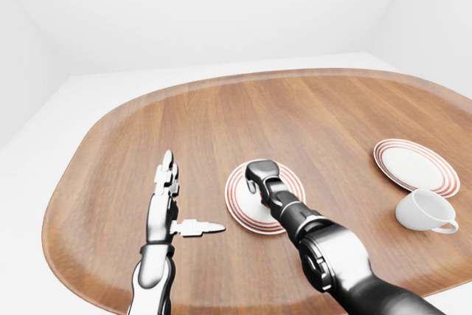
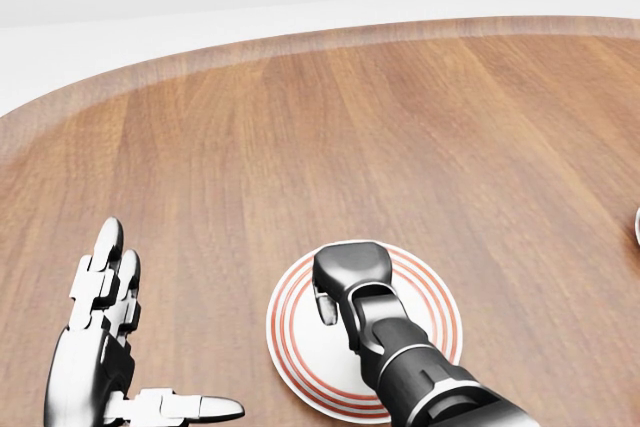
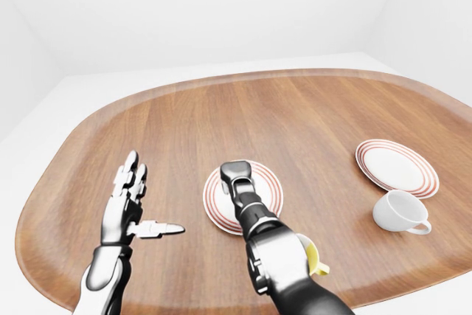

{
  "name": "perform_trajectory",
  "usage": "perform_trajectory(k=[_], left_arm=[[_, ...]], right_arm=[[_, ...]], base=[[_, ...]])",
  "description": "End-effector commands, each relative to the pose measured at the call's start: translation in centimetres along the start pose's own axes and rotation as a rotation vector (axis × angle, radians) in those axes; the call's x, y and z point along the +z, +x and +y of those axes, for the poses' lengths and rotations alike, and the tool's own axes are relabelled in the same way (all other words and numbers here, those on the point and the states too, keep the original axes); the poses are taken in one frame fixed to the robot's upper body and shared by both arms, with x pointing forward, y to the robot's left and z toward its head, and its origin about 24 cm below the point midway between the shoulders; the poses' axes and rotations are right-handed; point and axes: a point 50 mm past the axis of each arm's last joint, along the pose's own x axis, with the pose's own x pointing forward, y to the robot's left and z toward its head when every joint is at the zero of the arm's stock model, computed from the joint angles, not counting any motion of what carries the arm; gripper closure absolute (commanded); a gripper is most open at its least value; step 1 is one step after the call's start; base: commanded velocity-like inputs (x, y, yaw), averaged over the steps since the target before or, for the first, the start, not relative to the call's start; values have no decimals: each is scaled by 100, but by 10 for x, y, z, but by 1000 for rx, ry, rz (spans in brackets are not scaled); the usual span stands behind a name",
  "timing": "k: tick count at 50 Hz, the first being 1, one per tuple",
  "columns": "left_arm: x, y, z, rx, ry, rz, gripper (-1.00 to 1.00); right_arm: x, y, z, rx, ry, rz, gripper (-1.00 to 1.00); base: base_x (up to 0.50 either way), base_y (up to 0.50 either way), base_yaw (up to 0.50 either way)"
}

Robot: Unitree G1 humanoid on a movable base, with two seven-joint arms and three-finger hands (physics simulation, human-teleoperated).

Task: Put the red mug on the left plate.

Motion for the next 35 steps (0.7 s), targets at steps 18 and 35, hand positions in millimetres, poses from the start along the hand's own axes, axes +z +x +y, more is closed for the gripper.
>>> perform_trajectory(k=[18, 35], left_arm=[[-2, -2, 0, 1, -1, 10, -100], [-3, -4, 1, 1, -3, 18, -100]], right_arm=[[-2, 2, -23, -221, 174, 45, 100], [0, 1, -14, -175, 165, 39, 100]], base=[[0, 0, 0], [0, 0, 0]])
